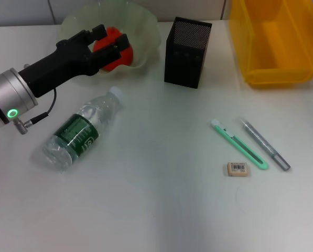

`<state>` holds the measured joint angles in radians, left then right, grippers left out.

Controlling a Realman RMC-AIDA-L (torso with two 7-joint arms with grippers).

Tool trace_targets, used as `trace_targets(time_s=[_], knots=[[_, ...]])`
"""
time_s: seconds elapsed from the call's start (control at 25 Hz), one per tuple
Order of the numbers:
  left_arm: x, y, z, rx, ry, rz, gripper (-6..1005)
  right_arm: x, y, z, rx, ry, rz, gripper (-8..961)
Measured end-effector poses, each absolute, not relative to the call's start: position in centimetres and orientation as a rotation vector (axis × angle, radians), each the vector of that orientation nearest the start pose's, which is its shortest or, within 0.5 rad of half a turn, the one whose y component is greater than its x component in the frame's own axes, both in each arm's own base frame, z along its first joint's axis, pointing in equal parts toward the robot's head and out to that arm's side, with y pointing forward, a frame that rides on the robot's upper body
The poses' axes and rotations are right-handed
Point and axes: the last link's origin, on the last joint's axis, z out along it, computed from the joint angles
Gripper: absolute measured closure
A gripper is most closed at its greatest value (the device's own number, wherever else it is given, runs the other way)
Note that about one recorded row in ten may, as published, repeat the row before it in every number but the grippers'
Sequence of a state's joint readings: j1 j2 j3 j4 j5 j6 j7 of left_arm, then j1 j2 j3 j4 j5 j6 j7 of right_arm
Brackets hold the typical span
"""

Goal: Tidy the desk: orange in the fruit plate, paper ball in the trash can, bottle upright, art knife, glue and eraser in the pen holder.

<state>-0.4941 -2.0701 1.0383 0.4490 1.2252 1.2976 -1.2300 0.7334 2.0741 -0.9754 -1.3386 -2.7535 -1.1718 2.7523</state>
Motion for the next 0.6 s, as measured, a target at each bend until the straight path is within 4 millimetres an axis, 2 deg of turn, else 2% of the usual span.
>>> trace_targets(time_s=[0.16, 0.36, 0.52, 0.56, 0.6], knots=[[-24.7, 35.6, -1.1, -2.291, -0.752, -1.111, 222, 17.8, 46.0, 9.6, -1.952, 1.055, 0.081, 391], [-24.9, 35.7, -0.9, -2.279, -0.763, -1.108, 222, 18.8, 46.6, 9.3, -1.941, 1.061, 0.087, 340], [-24.9, 35.8, -0.8, -2.28, -0.763, -1.107, 222, 18.9, 46.4, 9.1, -1.968, 1.051, 0.129, 209], [-24.8, 35.9, -0.8, -2.28, -0.759, -1.102, 222, 18.8, 45.9, 9.0, -2.019, 1.035, 0.196, 176], [-24.8, 35.9, -0.8, -2.28, -0.759, -1.102, 222, 18.8, 45.9, 9.0, -2.019, 1.035, 0.196, 176]])
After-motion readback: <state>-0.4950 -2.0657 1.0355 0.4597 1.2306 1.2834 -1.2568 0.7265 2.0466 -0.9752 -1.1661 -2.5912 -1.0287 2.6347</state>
